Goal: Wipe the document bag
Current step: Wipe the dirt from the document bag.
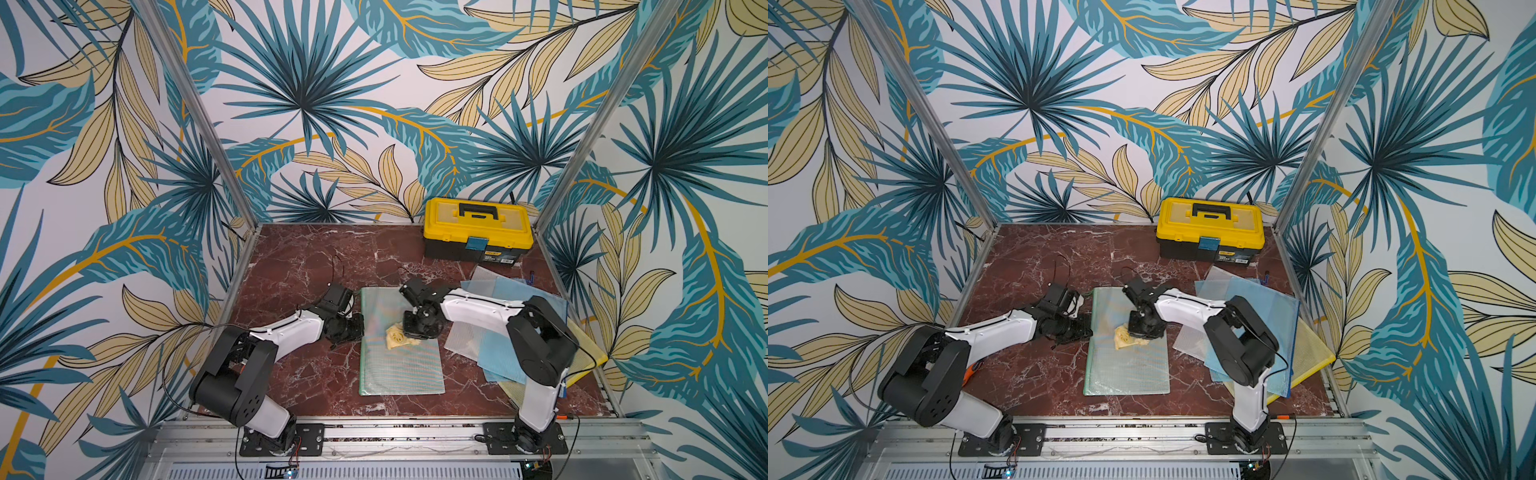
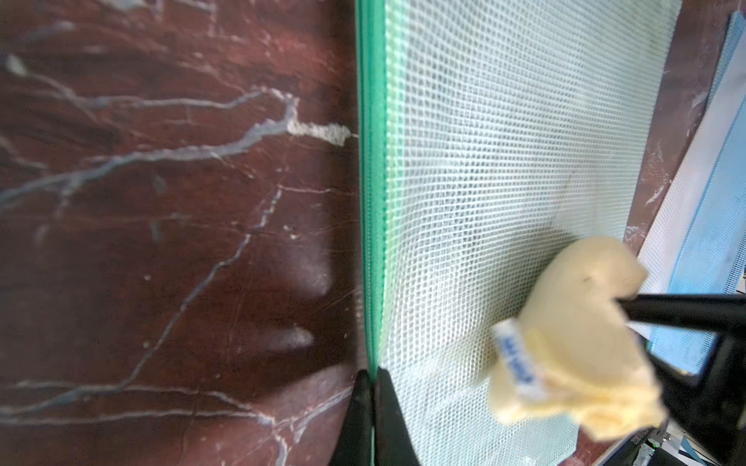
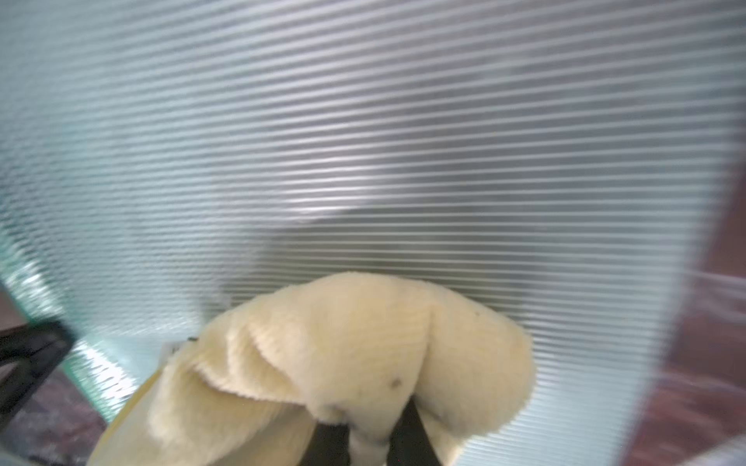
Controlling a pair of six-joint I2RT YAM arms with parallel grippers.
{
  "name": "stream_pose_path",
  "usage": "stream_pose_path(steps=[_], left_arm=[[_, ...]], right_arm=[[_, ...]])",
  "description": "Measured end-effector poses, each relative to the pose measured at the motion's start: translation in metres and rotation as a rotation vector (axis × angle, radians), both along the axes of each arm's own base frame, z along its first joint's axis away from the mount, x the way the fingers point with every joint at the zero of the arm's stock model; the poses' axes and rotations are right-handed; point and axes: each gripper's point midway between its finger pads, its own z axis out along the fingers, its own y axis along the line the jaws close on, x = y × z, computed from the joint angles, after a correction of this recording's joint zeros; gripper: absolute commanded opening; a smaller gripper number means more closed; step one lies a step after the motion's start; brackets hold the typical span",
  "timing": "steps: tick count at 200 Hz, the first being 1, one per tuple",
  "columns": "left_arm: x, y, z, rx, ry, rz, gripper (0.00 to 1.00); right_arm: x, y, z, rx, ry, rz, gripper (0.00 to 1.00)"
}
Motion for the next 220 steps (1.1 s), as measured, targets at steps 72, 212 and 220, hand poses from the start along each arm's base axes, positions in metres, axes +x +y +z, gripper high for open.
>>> stream_pose_path(steps=[72,212,220], left_arm=[[-0.001,0.003,-0.008,0.018,0.018,0.008,0.0],[0.008,0.016,-0.01,0.028,0.026,0.09,0.0],[0.008,0.016,-0.01,0.026,0.03,0.097,0.0]], right_arm=[[-0.042,0.082,0.004,-0.047,0.013,0.229,0.0],[-0.069,0.05,0.018,-0.084,0.045,0.198,0.0],[-0.069,0.078,0.02,-0.055,0.031,0.239,0.0]])
